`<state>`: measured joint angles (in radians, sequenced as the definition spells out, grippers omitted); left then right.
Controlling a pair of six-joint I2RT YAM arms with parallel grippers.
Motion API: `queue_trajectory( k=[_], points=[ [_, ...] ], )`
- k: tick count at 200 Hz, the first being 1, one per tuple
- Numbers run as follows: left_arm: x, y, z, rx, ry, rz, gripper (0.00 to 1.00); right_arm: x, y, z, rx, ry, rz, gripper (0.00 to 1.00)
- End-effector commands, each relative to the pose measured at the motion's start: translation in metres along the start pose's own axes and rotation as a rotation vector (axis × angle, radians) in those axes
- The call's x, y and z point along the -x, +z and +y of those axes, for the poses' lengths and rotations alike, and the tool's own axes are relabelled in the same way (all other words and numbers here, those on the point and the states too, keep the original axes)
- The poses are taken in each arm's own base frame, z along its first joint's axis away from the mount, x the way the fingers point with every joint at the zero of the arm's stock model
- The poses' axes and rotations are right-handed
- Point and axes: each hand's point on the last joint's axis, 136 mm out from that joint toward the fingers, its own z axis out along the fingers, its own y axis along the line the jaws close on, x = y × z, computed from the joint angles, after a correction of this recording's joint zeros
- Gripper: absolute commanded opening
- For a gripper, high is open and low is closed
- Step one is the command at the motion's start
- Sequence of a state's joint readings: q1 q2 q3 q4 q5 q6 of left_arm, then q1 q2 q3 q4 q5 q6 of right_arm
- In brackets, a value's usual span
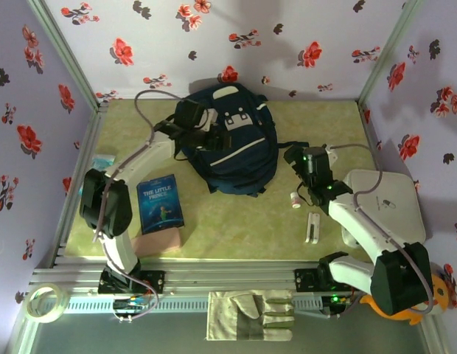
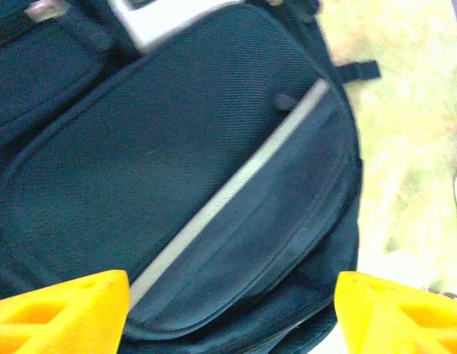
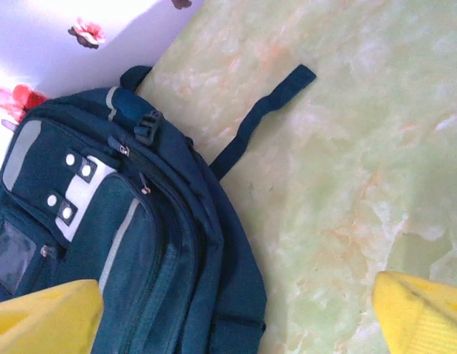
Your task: Pack books, pencil case, and school supplies into a backpack
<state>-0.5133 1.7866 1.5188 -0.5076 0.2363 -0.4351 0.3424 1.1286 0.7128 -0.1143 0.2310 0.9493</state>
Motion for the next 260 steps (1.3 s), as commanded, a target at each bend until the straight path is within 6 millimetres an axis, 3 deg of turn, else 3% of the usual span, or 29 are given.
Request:
queue_trajectory(
  k=[1, 49, 68, 84, 115, 146, 220, 237, 260],
  points=[
    [-0.006, -0.016, 0.052, 0.095, -0.152, -0.034, 0.8, 0.005, -0.003, 0.01, -0.032, -0.137, 0.002, 0.99],
    [-0.077, -0.046, 0.157, 0.369, -0.366, -0.018, 0.89, -0.028, 0.01, 0.064, 0.064, -0.289, 0.108, 0.99],
    [-0.107, -0.059, 0.187, 0.451, -0.471, -0.002, 0.9, -0.052, 0.018, 0.086, 0.096, -0.349, 0.172, 0.98],
    [-0.127, -0.064, 0.197, 0.483, -0.523, 0.014, 0.9, -0.071, 0.025, 0.098, 0.119, -0.367, 0.218, 0.97],
    [-0.157, -0.056, 0.198, 0.472, -0.608, 0.058, 0.9, -0.1, 0.033, 0.118, 0.159, -0.389, 0.283, 0.95],
    [-0.16, -0.031, 0.185, 0.402, -0.647, 0.072, 0.89, -0.117, 0.039, 0.125, 0.161, -0.406, 0.321, 0.94],
    [-0.145, 0.032, 0.152, 0.269, -0.703, 0.084, 0.85, -0.123, 0.044, 0.127, 0.143, -0.414, 0.343, 0.93],
    [-0.133, 0.032, 0.146, 0.245, -0.689, 0.071, 0.84, -0.127, 0.042, 0.132, 0.161, -0.434, 0.352, 0.92],
    [-0.108, 0.013, 0.136, 0.225, -0.625, 0.037, 0.85, -0.138, 0.038, 0.145, 0.208, -0.476, 0.383, 0.91]
  ],
)
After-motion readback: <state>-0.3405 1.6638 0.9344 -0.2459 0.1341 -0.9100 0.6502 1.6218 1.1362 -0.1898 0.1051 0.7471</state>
